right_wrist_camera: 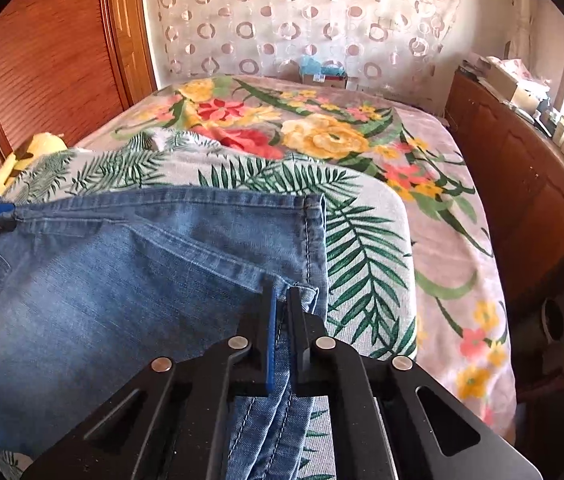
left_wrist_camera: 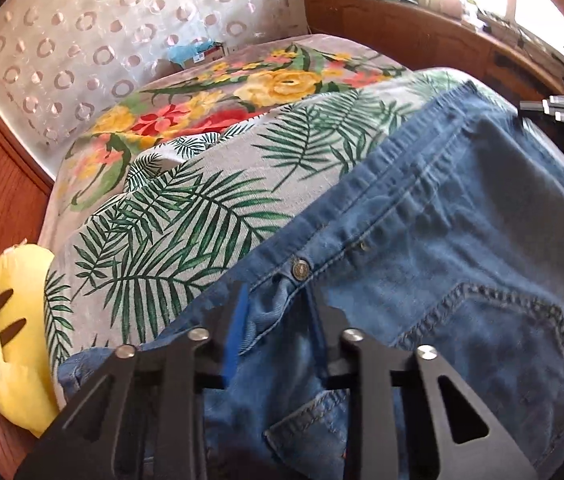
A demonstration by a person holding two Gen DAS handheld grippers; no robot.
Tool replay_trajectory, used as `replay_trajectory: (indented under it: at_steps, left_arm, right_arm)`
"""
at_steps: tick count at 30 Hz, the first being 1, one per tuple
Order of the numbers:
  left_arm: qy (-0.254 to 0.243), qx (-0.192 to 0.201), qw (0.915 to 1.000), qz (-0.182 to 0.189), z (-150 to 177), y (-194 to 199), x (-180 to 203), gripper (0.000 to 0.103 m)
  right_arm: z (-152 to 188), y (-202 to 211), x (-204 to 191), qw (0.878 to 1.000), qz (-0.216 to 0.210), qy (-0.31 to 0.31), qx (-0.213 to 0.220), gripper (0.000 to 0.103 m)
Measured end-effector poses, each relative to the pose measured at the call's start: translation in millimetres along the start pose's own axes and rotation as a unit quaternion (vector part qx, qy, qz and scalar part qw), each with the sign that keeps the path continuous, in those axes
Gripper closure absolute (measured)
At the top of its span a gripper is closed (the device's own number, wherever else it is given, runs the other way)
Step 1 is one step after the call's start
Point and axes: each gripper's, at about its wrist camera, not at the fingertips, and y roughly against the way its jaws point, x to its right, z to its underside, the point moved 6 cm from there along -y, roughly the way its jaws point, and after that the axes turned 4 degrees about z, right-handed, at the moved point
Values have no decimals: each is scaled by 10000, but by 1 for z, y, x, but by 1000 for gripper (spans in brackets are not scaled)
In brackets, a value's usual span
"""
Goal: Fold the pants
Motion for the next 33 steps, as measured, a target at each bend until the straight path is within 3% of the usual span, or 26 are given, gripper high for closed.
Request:
replay_trajectory:
  at_steps: [5,11,16,18,22,24,31,33]
  left_arm:
    - [-43,18,10000,-5,4,5,-2,91]
    - [-59,226,9996,-136,1,16,-2,95]
    - [26,420,9988,-260,-4,25,-8,95]
    - [106,497,9983,-301,-7,30,-12,95]
    - [110,446,9984,-320,-7,30,-16,95]
    - [94,389,9987,-313,-4,27,-16,95]
    - [125,356,9988,-298,-2,21,-14,95]
    - [110,378,9988,-305,-2,21,-13,95]
  right_arm:
    - [-1,16,0,9996,22,24,272,103]
    - [-8,32,-1,9983,118,67,563,103]
    - [4,18,-13,9990,9,287,341,103]
    - [6,8,-14,9992,-14,364,189,100]
    - [8,-12,-8,9994,-12,332,-26,66]
    - [9,-19,-3,9997,-40,218,-78,65]
    - [6,-28,-6,9987,-448,149,-180,65]
    - [6,-28,-4,9989,-370,189,-207,92]
